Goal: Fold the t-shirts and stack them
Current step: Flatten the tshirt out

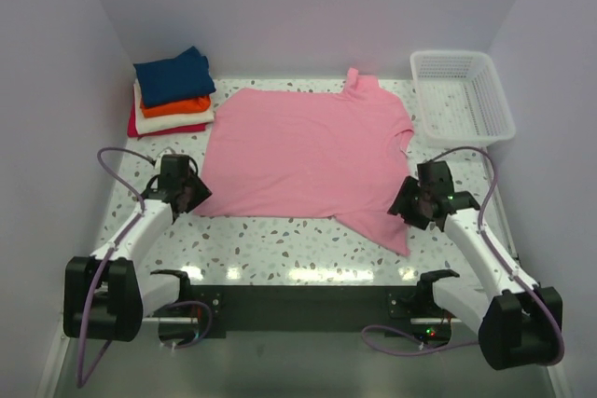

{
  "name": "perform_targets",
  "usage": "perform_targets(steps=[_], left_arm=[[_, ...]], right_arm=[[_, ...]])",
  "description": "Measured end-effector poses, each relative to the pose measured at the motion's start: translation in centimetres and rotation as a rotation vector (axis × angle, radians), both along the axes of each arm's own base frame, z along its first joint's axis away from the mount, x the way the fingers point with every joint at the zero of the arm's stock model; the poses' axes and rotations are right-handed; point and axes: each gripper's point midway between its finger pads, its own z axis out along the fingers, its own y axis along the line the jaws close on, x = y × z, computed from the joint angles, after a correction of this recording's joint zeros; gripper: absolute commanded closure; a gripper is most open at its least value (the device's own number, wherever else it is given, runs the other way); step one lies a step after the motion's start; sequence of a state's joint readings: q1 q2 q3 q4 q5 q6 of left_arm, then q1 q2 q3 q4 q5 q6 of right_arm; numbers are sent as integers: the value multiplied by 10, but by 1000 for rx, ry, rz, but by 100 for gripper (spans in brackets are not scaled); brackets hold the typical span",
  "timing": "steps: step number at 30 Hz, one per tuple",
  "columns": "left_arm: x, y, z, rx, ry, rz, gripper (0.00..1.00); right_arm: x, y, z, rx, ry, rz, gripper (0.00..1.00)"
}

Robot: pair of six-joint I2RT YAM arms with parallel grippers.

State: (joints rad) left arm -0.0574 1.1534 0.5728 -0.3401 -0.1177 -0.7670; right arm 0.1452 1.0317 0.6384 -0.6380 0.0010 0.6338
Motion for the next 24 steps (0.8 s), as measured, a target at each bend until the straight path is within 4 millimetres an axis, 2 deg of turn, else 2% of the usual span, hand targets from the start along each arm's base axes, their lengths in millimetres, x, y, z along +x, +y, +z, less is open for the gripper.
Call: perform_targets(steps=[4,13,17,21,22,24], left_arm=[[0,-1,0,-7,-2,6,56],[2,-8,13,-42,-49,-18,56],[3,-12,17,-59,-67,-33,56],[3,-14,17,-70,-66,-44,56],[3,-15,17,-72,-66,-45,56],[3,-15,17,-74,-66,-48,56]], right_arm=[[-19,-1,-2,17,46,-35,43],[-71,-8,-28,8,245,-126,41],[-78,-9,-32,14,244,-149,41],[-86,-8,-47,18,278,-163,43],[-87,-8,-52,19,291,-164,44],[-87,-7,-55,22,305,-163,54]])
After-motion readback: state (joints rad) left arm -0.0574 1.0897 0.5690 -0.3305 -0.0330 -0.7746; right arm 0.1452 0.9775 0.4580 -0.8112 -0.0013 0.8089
